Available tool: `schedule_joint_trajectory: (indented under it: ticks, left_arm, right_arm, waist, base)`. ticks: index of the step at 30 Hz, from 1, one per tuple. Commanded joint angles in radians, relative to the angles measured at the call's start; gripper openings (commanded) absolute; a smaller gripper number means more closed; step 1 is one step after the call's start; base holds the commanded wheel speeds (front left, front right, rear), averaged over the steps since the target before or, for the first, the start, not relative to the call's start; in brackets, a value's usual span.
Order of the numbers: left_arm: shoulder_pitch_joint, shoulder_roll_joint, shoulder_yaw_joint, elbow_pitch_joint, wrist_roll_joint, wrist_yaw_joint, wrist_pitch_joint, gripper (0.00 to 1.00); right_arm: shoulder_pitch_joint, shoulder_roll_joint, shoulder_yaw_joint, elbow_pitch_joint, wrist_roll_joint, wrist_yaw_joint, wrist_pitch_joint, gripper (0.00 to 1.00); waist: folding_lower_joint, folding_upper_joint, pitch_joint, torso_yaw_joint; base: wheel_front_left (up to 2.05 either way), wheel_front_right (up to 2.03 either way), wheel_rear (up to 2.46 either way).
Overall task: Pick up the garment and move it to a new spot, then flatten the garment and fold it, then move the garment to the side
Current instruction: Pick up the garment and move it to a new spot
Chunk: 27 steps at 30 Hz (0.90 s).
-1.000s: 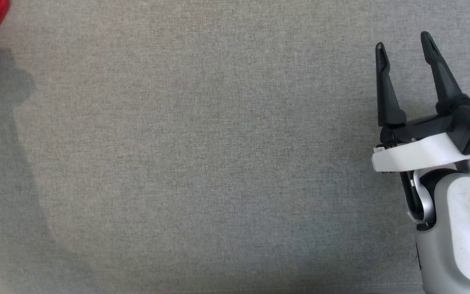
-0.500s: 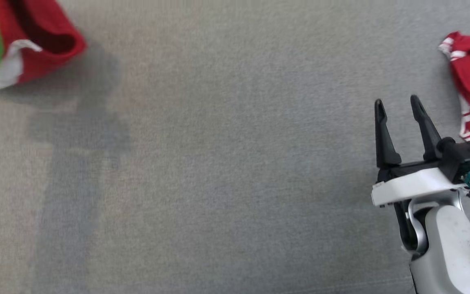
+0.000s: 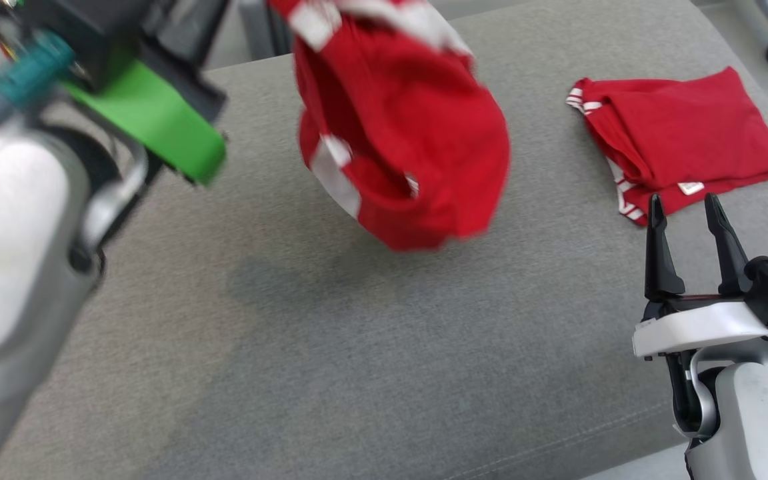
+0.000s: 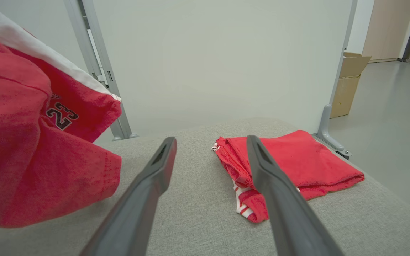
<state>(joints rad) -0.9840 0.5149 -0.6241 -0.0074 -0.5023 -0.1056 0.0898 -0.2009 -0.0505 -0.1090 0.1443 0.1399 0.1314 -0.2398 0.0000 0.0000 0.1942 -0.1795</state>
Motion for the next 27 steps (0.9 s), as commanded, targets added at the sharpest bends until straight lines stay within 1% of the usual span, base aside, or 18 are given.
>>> schedule_joint_trajectory:
  ticks: [1,5,8,11,14,15,16,17,18,23,27]
  left_arm:
    - [0.057,-0.002,-0.007,0.002,-0.018,0.014,-0.012,0.00]
    - [0.212,-0.015,-0.019,0.063,-0.043,0.061,-0.073,0.00]
    - [0.304,-0.019,-0.030,0.167,-0.034,0.093,-0.132,0.00]
    - [0.364,-0.048,-0.023,0.288,-0.055,0.117,-0.189,0.00]
    - [0.389,-0.082,-0.006,0.383,-0.077,0.134,-0.242,0.00]
    - [0.394,-0.096,-0.002,0.413,-0.085,0.140,-0.261,0.14]
    - [0.397,-0.105,0.000,0.435,-0.087,0.141,-0.272,0.42]
    - [0.398,-0.118,0.001,0.459,-0.091,0.143,-0.283,0.80]
    - [0.397,-0.126,0.003,0.474,-0.093,0.142,-0.292,1.00]
    - [0.393,-0.154,0.024,0.539,-0.099,0.157,-0.328,1.00]
    - [0.413,-0.168,0.036,0.553,-0.104,0.160,-0.341,1.00]
  right_arm:
    - [0.008,0.000,-0.003,0.000,0.010,-0.002,-0.007,1.00]
    - [-0.009,0.000,-0.002,0.001,0.016,-0.002,-0.012,1.00]
    - [-0.019,0.000,0.005,0.004,0.018,-0.002,-0.016,1.00]
    - [-0.033,0.000,0.017,0.011,0.021,-0.002,-0.018,1.00]
    - [-0.037,0.000,0.026,0.020,0.021,-0.002,-0.020,1.00]
    - [-0.040,0.000,0.029,0.022,0.020,-0.002,-0.020,1.00]
    - [-0.042,0.000,0.031,0.024,0.019,-0.002,-0.020,1.00]
    - [-0.043,0.000,0.034,0.025,0.018,-0.002,-0.021,1.00]
    - [-0.044,0.000,0.036,0.027,0.018,-0.002,-0.021,1.00]
    - [-0.047,-0.001,0.041,0.041,0.010,-0.002,-0.023,1.00]
    - [-0.044,-0.001,0.045,0.057,0.008,-0.002,-0.024,1.00]
  waist:
    - [0.0000,0.0000,0.006,-0.044]
    - [0.0000,0.0000,0.039,-0.053]
    - [0.0000,0.0000,0.059,-0.054]
    - [0.0000,0.0000,0.077,-0.050]
    - [0.0000,0.0000,0.087,-0.038]
    - [0.0000,0.0000,0.089,-0.032]
    - [0.0000,0.0000,0.089,-0.028]
    - [0.0000,0.0000,0.090,-0.022]
    - [0.0000,0.0000,0.089,-0.017]
    - [0.0000,0.0000,0.080,0.013]
    - [0.0000,0.0000,0.063,0.035]
  base:
    - [0.00,0.00,0.00]
    - [0.00,0.00,0.00]
    - [0.00,0.00,0.00]
    - [0.00,0.00,0.00]
    - [0.00,0.00,0.00]
    - [0.00,0.00,0.00]
    - [0.00,0.00,0.00]
    - [0.00,0.00,0.00]
    - [0.00,0.00,0.00]
    - [0.00,0.00,0.00]
    - [0.00,0.00,0.00]
